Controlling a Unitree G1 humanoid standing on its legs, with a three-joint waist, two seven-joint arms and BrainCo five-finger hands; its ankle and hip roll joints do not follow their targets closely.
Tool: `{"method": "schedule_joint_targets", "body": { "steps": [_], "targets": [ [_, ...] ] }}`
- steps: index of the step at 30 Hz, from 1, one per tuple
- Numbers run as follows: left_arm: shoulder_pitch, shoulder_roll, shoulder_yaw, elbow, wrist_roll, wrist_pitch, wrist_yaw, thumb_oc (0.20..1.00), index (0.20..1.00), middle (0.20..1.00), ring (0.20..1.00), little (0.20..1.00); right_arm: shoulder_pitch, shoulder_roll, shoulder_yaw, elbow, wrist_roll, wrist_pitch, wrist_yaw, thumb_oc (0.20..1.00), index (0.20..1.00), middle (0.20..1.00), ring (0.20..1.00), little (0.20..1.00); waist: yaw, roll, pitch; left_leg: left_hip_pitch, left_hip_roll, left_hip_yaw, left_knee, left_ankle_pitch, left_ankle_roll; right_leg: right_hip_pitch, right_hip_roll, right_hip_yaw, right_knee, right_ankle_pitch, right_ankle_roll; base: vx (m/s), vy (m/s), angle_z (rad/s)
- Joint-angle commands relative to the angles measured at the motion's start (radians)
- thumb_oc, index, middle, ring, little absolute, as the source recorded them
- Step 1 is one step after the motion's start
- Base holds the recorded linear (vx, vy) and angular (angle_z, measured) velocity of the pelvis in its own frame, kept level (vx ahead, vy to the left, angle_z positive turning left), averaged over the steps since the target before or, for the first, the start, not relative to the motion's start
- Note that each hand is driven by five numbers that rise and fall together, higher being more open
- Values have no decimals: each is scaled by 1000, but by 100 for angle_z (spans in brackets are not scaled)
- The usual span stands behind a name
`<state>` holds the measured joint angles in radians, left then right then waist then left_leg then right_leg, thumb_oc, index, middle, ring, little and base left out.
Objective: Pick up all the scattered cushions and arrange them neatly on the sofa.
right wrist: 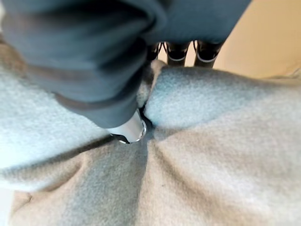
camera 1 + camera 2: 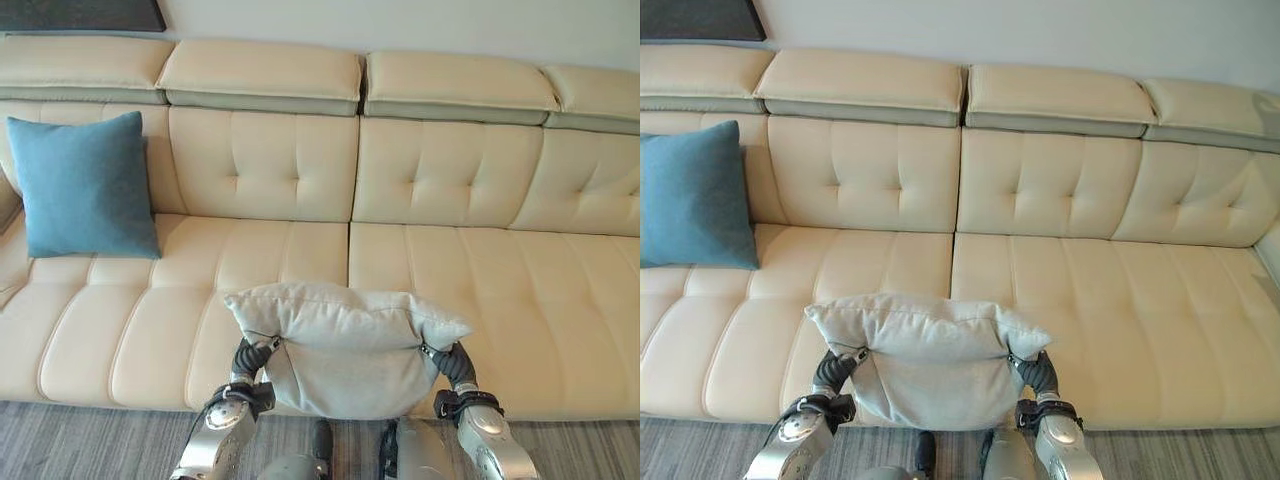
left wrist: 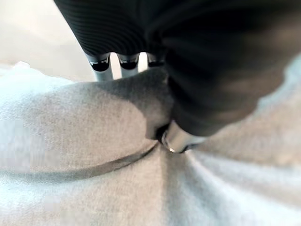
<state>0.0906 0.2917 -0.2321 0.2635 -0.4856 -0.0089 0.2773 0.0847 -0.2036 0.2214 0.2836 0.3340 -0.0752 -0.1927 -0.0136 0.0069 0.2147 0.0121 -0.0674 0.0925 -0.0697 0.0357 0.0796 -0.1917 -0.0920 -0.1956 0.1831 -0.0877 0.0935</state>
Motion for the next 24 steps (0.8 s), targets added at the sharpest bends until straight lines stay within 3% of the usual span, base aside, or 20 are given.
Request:
{"method": "schedule_joint_targets", "body": {
  "steps": [1, 7, 13, 17, 19, 24],
  "targets": [
    [-50, -24, 18, -124, 56, -94, 6, 200, 200, 200, 200, 200, -64, -4, 4, -120, -15, -68, 0, 200, 200, 200, 200, 200, 25, -43, -68, 11, 41, 21, -18, -24, -87, 201, 22, -24, -235, 93, 29, 261, -46, 5],
    [-140, -29, -1, -136, 66, -96, 39, 200, 200, 200, 200, 200, -197, -21, 27, -146, -40, -64, -42, 200, 200, 200, 200, 200, 25, -44, -110, 57, 43, 16, -18, -54, -94, 281, 24, -41, -270, 75, 24, 174, -19, 21],
    [-371, -17, -53, -33, 41, -99, 110, 200, 200, 200, 200, 200, -433, -39, 86, -64, -49, -35, -115, 200, 200, 200, 200, 200, 22, -39, -87, 43, 45, 14, -18, -62, -97, 273, 21, -45, -270, 66, 16, 47, -6, 2],
    [-583, 6, -94, 69, 10, -119, 161, 200, 200, 200, 200, 200, -619, -36, 125, 14, -39, -25, -171, 200, 200, 200, 200, 200, 22, -30, -15, -42, 47, 11, -16, -27, -96, 160, 15, -38, -209, 58, 7, -146, -7, 2],
    [-729, 31, -118, 132, -10, -141, 198, 200, 200, 200, 200, 200, -727, -34, 147, 66, -22, -27, -205, 200, 200, 200, 200, 200, 22, -30, 35, -161, 40, 5, 78, -36, -94, 57, 1, -34, -144, 57, 0, -209, -13, 7],
    [-872, 63, -145, 244, -25, -152, 215, 200, 200, 200, 200, 200, -846, -36, 163, 143, -7, -31, -235, 200, 200, 200, 200, 200, 18, -29, 56, -286, 41, 1, 161, -49, -92, -59, -10, -23, -71, 50, -6, -58, -13, 4]
  ]
}}
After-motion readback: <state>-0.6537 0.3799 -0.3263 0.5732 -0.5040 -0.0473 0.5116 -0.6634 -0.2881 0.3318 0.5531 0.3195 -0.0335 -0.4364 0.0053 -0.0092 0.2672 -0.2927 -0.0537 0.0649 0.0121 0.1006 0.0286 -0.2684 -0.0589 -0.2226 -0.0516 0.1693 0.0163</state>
